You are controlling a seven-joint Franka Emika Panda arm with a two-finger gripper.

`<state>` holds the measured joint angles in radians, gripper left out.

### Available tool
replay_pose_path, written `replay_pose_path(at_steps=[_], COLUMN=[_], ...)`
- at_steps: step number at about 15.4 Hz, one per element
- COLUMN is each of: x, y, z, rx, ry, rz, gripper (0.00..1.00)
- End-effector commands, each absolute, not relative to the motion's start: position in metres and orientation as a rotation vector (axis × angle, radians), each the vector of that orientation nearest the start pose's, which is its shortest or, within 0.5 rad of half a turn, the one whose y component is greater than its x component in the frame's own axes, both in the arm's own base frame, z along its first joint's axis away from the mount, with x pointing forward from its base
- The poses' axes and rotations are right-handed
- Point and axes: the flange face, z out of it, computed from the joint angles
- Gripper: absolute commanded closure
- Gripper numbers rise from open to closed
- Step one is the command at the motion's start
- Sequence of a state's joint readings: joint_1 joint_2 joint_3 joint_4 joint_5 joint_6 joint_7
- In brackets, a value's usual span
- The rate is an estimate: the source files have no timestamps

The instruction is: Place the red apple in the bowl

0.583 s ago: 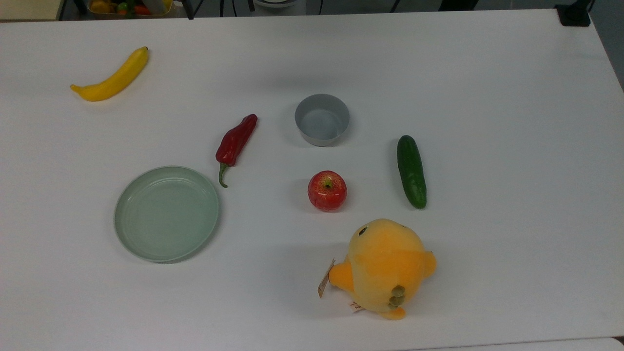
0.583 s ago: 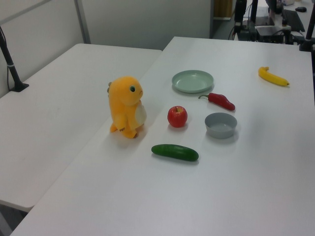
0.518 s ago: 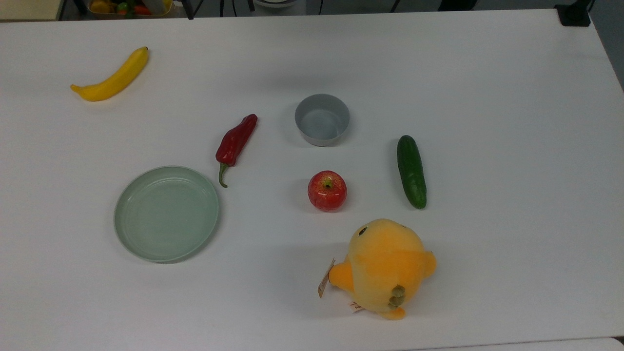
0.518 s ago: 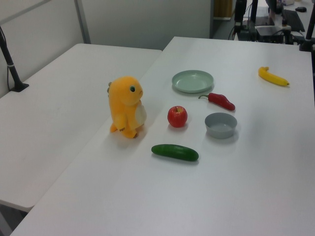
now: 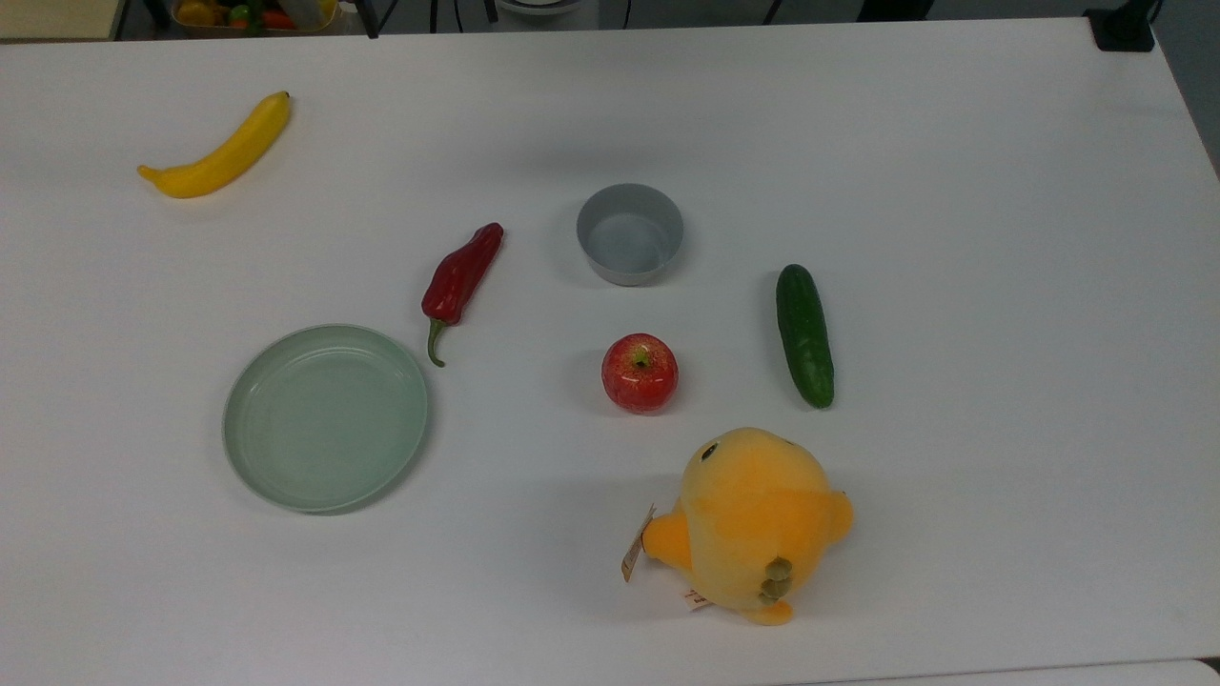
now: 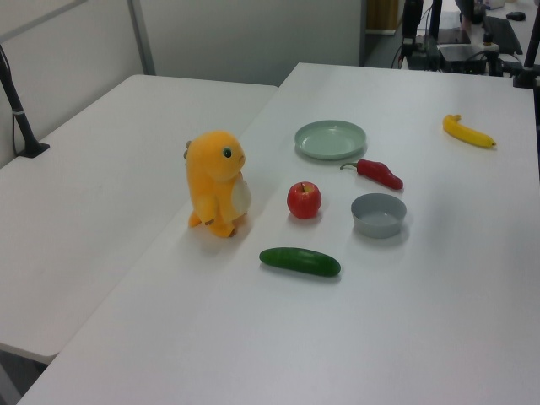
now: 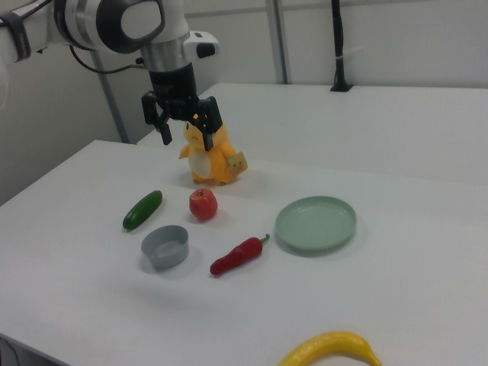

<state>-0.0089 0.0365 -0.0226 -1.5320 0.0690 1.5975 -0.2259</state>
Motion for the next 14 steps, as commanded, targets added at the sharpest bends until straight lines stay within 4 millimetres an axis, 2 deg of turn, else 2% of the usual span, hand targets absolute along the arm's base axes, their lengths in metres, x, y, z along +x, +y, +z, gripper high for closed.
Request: replay_pose_path(at_steps=[1,7,11,14], x=[0.569,0.572,0.582,0.596], y=[-0.010,-0.007,0.011,0.026], z=[0.626,0.617,0.603,0.596], rx=[-3.049,-3.033,-3.023,-3.019], ry=[-0.327,-0.368,-0.408,-0.417], rz=[-0.066,-0.060,-0.042,-0.136], gripper=[0.00,0.00,0.00,0.00])
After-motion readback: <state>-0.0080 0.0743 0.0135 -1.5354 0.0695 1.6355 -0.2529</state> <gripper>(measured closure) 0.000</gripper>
